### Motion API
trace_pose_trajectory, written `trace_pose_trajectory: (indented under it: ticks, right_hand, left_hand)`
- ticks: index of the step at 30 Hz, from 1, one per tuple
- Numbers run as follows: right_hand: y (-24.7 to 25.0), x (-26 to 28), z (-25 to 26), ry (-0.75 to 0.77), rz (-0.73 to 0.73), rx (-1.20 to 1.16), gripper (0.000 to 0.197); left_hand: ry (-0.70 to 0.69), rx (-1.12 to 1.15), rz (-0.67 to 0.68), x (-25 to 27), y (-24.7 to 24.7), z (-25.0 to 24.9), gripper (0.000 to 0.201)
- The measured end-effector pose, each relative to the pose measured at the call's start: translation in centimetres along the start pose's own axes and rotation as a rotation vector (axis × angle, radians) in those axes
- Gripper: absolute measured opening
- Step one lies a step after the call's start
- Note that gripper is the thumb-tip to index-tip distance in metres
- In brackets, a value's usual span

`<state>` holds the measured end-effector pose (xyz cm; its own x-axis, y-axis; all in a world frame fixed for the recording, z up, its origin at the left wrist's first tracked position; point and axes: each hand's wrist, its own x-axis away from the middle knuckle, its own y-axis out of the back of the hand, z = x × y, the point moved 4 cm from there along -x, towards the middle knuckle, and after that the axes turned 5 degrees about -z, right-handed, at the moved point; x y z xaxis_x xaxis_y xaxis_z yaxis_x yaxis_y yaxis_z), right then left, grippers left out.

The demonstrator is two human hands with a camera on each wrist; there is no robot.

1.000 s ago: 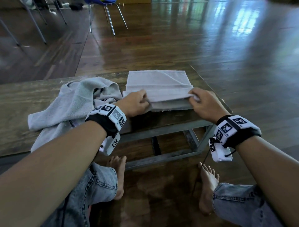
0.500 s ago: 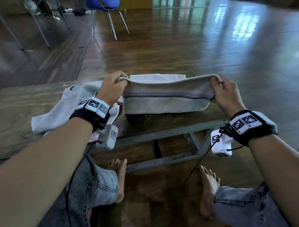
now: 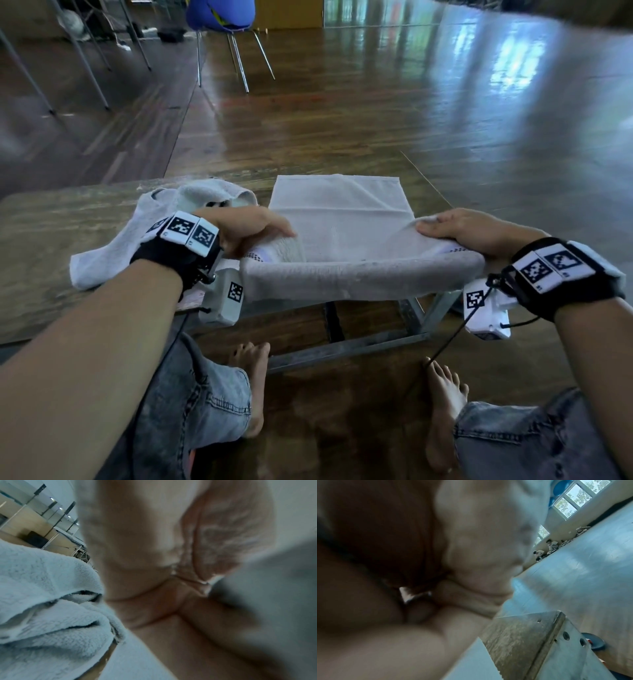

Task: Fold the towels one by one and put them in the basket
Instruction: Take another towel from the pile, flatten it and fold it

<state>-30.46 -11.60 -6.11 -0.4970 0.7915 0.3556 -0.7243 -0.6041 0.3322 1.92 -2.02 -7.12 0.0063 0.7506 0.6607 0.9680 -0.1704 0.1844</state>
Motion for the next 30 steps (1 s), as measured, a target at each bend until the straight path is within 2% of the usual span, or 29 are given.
trace_pose_trajectory:
  ticks: [1, 2, 4, 6, 8, 11, 13, 15, 18, 20, 22, 26, 30]
  right_hand:
    - [0.3, -0.5, -0.2, 0.033, -0.080, 0.026, 0.031]
    - [0.6, -1.0, -0.4, 0.068, -0.178, 0.037, 0.029]
    - [1.2, -2.0, -0.8, 0.134, -0.363, 0.027, 0.029]
    - [1.5, -2.9, -1.4, 0.215, -0.477, 0.126, 0.035]
    - [1.1, -3.5, -2.2, 0.255, -0.452, 0.303, 0.036]
    - [-0.4, -3.6, -3.2, 0.256, -0.314, 0.561, 0.038]
    - [-0.3, -3.6, -2.9, 0.234, -0.290, 0.692, 0.038]
    - [0.3, -3.6, -2.4, 0.171, -0.217, 0.693, 0.037]
    - [0.5, -3.0, -2.3, 0.029, -0.007, 0.540, 0.029]
    - [1.1, -2.6, -1.9, 0.033, -0.072, 0.407, 0.028]
    - [1.9, -2.7, -1.2, 0.086, -0.219, 0.343, 0.027]
    - [3.0, -3.8, 0.5, 0.296, -0.501, 0.507, 0.022]
    - [2.7, -6.0, 1.3, 0.378, -0.626, 0.593, 0.019]
  left_hand:
    - [-0.030, -0.012, -0.039, -0.2, 0.2, -0.2, 0.050]
    - [-0.105, -0.034, -0.138, -0.5, 0.5, -0.6, 0.039]
    - [-0.325, -0.089, -0.445, -1.1, 1.9, -1.6, 0.020]
    - [-0.490, -0.209, -0.667, -1.1, 3.1, -2.0, 0.025]
    - [-0.506, -0.366, -0.676, -1.7, 3.3, -1.3, 0.028]
    - [-0.369, -0.600, -0.564, -2.5, 2.6, -0.1, 0.029]
    - [-0.276, -0.682, -0.500, -2.5, 2.1, 0.0, 0.026]
    - [-0.219, -0.656, -0.425, -2.4, 1.8, -0.2, 0.017]
    - [-0.169, -0.601, -0.315, -1.8, 1.6, -0.3, 0.010]
    - [-0.195, -0.562, -0.316, -1.5, 1.9, -0.6, 0.013]
    - [-0.273, -0.503, -0.432, -1.6, 2.7, -1.5, 0.019]
    - [-0.474, -0.529, -0.734, -1.9, 4.4, -3.4, 0.036]
    - [-0.550, -0.582, -0.872, -3.5, 5.0, -4.2, 0.035]
